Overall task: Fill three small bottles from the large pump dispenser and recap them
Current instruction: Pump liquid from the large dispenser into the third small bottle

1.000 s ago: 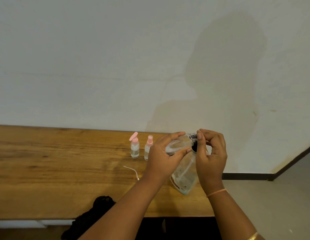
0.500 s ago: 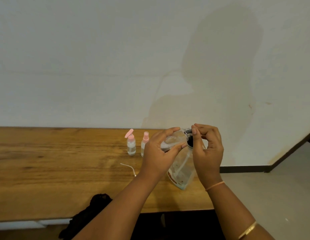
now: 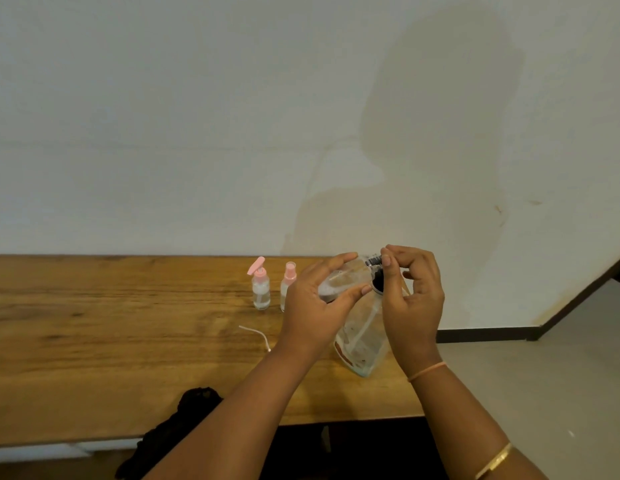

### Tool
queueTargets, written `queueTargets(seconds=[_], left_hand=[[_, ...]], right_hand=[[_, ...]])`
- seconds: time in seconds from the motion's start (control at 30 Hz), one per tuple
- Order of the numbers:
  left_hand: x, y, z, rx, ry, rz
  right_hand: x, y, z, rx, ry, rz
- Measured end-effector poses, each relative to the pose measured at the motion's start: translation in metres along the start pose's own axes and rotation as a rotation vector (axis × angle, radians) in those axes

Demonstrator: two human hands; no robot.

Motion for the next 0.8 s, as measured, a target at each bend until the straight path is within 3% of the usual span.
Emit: queueTargets(seconds=[0.27, 0.57, 0.8], left_hand=[[0.0, 0.011, -0.002, -0.032, 0.015, 0.028], [-0.002, -0.002, -0.001, -0.001, -0.002, 0.004], [-0.002, 0.009, -0.002, -0.059, 0.009, 0.032]], right_hand=[[0.006, -0.01, 0.0, 0.05, 0.04, 0.064], [-0.002, -0.001, 0.0, 0.01, -0.008, -0.017], [0.005, -0.008, 0.0, 0.054, 0.037, 0.058]])
Point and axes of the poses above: each hand's wrist, its own x-axis towards the middle knuckle, its own z-axis out of the palm, y = z × x, the point moved 8 cm from there along x, towards the middle knuckle, and after that the axes turned 4 degrees about -z, right-handed, at the moved point
